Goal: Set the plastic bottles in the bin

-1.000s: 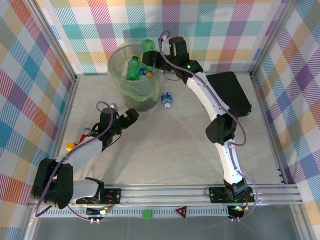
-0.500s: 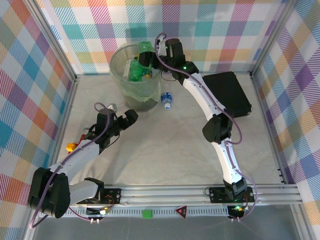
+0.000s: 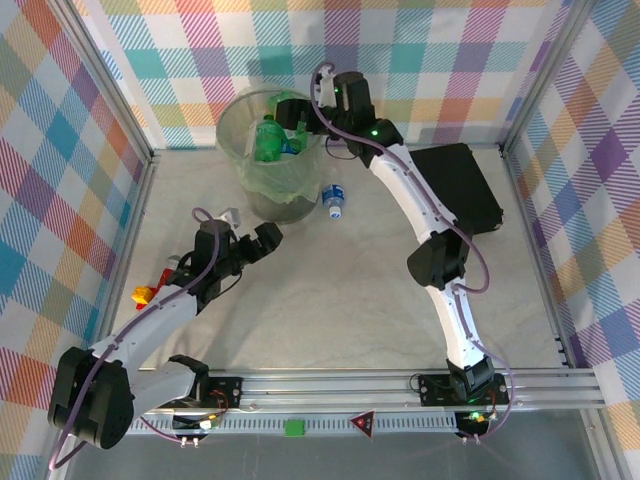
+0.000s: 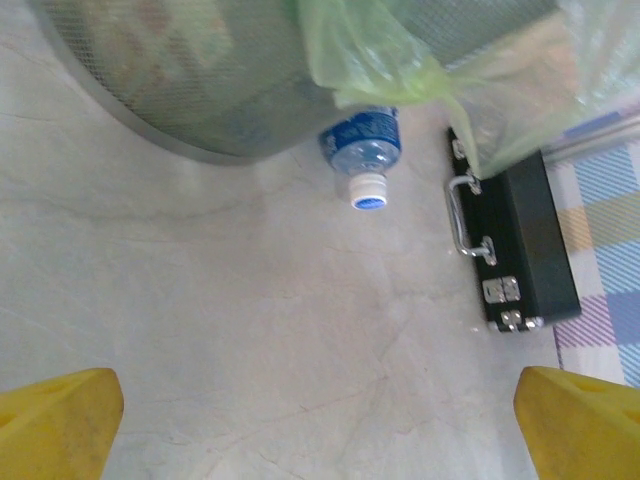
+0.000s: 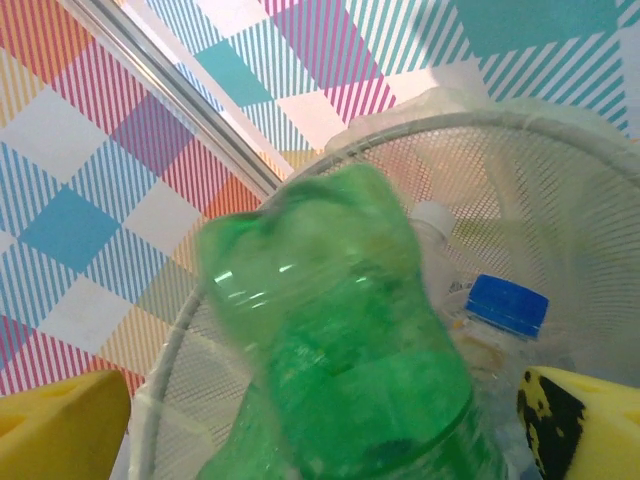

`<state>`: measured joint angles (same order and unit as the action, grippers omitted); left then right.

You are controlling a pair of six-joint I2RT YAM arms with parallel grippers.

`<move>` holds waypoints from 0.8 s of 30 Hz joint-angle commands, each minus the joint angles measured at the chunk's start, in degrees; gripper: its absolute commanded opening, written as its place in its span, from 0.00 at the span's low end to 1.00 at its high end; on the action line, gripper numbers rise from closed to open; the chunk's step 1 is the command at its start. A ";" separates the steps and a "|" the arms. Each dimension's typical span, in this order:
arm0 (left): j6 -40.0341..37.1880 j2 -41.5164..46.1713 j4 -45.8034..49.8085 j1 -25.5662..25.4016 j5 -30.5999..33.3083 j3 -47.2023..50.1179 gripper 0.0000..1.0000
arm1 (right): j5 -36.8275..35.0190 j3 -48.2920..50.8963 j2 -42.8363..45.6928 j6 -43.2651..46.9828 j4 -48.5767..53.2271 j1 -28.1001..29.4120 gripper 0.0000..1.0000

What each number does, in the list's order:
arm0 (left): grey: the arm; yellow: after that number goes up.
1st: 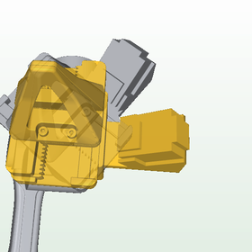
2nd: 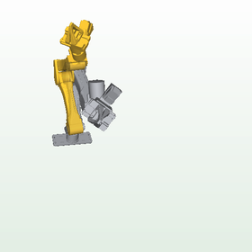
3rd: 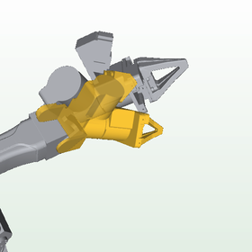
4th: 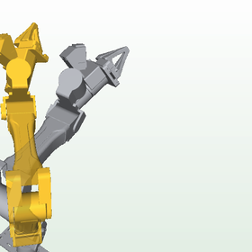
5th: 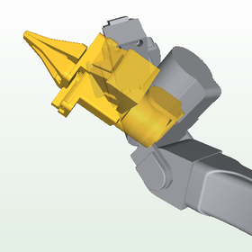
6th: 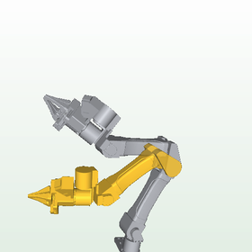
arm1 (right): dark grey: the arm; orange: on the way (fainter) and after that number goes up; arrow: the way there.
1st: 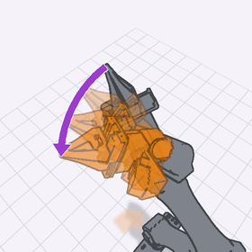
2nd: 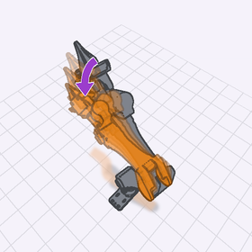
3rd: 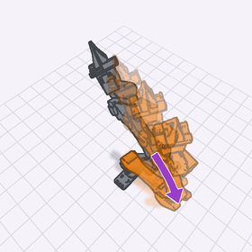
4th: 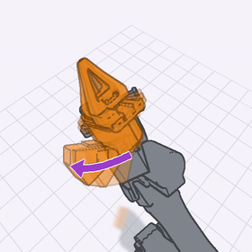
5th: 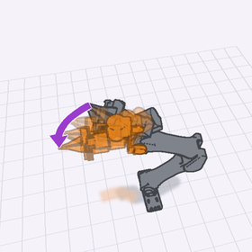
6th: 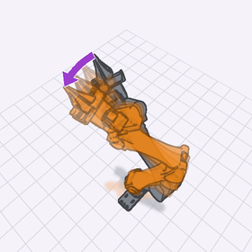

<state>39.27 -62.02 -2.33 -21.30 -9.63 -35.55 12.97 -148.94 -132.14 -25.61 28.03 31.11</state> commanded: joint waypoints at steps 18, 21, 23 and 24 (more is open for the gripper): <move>0.17 -20.74 -12.52 -22.12 22.29 -7.06 1.00 | -15.41 50.42 41.45 12.09 10.15 -0.11 0.99; 1.55 -26.66 -12.01 -24.15 25.75 -11.87 1.00 | -19.19 61.58 48.11 10.93 9.43 -0.09 0.99; 2.72 -30.45 -11.46 -25.24 28.13 -14.93 1.00 | -21.71 69.38 52.26 9.33 8.83 -0.09 0.99; 3.62 -32.41 -10.78 -25.67 29.92 -16.64 1.00 | -23.23 73.27 54.17 8.12 8.23 -0.16 0.99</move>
<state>40.38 -91.18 -11.75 -45.71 13.91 -48.23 -4.19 -82.46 -82.94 -15.57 37.17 31.09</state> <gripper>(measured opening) 0.998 0.988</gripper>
